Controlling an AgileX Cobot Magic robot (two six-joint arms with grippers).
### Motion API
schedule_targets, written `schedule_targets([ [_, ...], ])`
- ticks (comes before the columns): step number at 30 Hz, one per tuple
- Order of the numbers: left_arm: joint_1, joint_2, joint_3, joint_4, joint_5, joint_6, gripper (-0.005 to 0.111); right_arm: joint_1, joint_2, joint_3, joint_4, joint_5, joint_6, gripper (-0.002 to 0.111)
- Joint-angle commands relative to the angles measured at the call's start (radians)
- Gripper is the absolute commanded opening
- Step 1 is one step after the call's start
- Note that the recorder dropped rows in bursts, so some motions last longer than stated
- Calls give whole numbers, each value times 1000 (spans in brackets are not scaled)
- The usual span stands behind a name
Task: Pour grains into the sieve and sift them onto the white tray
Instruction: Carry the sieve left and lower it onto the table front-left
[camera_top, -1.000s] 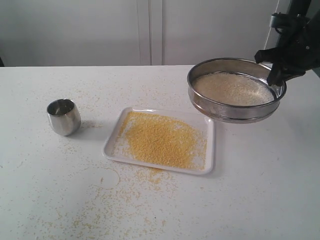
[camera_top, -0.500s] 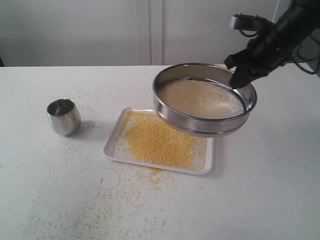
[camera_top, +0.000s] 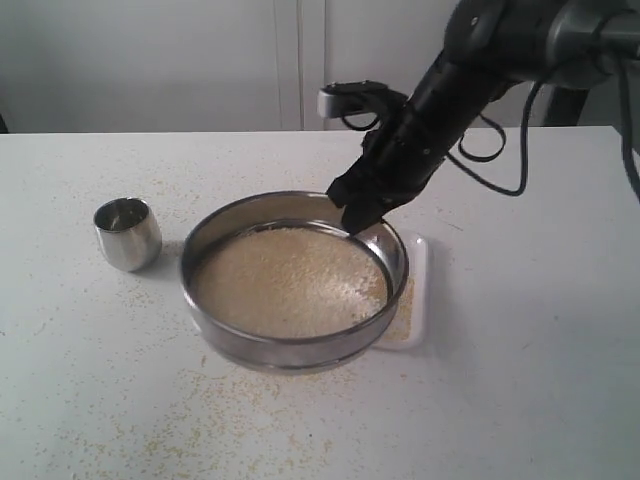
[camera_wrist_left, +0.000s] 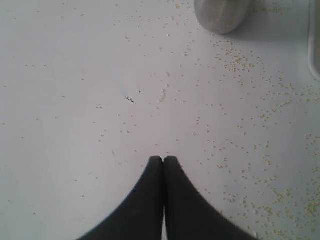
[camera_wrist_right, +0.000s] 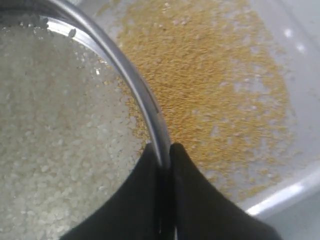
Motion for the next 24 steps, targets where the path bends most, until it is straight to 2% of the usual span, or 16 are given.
schedule_targets([
  [1, 0, -7, 3, -4, 7, -1, 0, 87, -13, 20, 41, -25, -2, 0],
  [15, 0, -7, 3, -4, 7, -1, 0, 328, 56, 24, 41, -183, 27, 0],
  [24, 0, -7, 3, -4, 7, -1, 0, 380, 113, 10, 41, -280, 48, 0],
])
